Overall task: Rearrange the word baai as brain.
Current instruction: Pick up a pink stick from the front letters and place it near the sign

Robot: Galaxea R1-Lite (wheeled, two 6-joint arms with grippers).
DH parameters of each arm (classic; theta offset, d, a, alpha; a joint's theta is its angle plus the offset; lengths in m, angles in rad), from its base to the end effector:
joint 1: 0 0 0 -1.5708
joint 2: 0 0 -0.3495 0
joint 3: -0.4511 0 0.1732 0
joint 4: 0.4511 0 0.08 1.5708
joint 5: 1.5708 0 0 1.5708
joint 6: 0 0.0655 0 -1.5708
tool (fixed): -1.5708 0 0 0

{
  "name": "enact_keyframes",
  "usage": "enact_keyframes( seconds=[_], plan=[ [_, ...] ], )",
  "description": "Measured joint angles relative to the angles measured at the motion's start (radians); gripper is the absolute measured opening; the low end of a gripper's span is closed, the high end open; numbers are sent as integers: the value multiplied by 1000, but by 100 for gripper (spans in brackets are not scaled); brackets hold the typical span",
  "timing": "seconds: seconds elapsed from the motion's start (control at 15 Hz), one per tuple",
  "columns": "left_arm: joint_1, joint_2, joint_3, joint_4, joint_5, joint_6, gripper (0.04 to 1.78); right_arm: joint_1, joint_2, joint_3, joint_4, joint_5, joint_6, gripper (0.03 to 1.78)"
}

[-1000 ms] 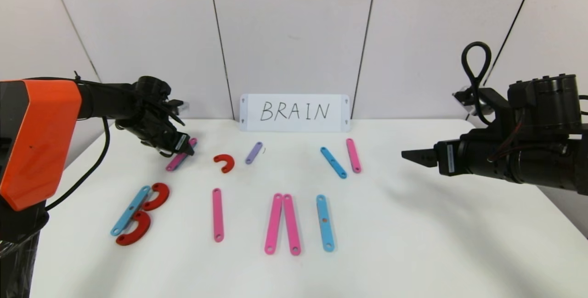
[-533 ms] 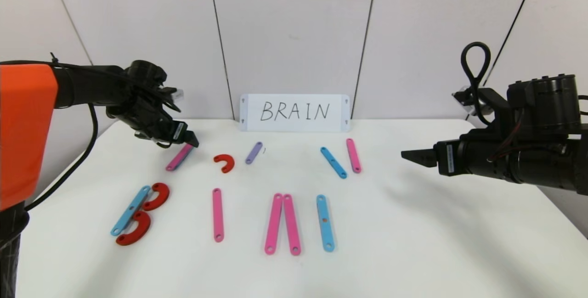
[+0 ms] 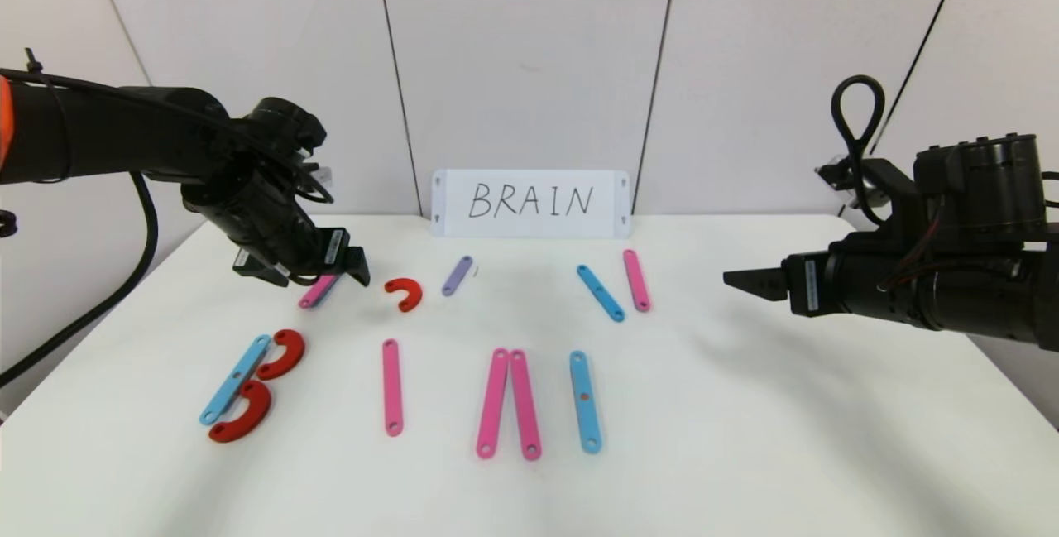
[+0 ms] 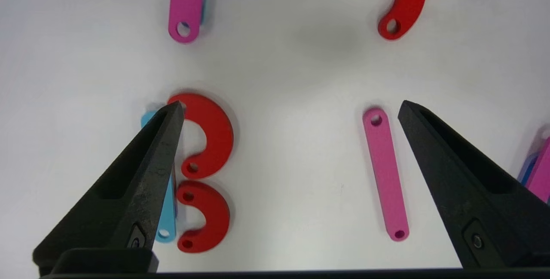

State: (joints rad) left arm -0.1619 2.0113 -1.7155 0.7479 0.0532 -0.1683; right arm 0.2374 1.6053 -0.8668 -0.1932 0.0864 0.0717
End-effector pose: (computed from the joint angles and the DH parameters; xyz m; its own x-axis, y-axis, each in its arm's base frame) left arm 0.3887 -0.0600 0.2173 0.5043 -0.0285 -0.8630 -0.0102 0.9992 -0.0390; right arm 0.2925 0.0766 0.2249 0.8076 0.2842 -0.5167 -0.2691 0.9573 0.1059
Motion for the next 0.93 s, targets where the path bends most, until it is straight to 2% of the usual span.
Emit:
enact_keyframes(
  seconds=[0.27,0.53,0.67,0.93],
  plan=[
    [-108,-79,178,-64,54,-144,175,-1,1,0,0,0,1,170],
    [-196,-101,353,-230,101,-241,175,-3,3,1,0,0,2,170],
    [-229,-98,402,-271,107,-264,175,-3,5,5,0,-1,0,170],
    [-242,-77,429,-275,103,-287,175,-4,6,8,-1,0,0,170]
  ],
)
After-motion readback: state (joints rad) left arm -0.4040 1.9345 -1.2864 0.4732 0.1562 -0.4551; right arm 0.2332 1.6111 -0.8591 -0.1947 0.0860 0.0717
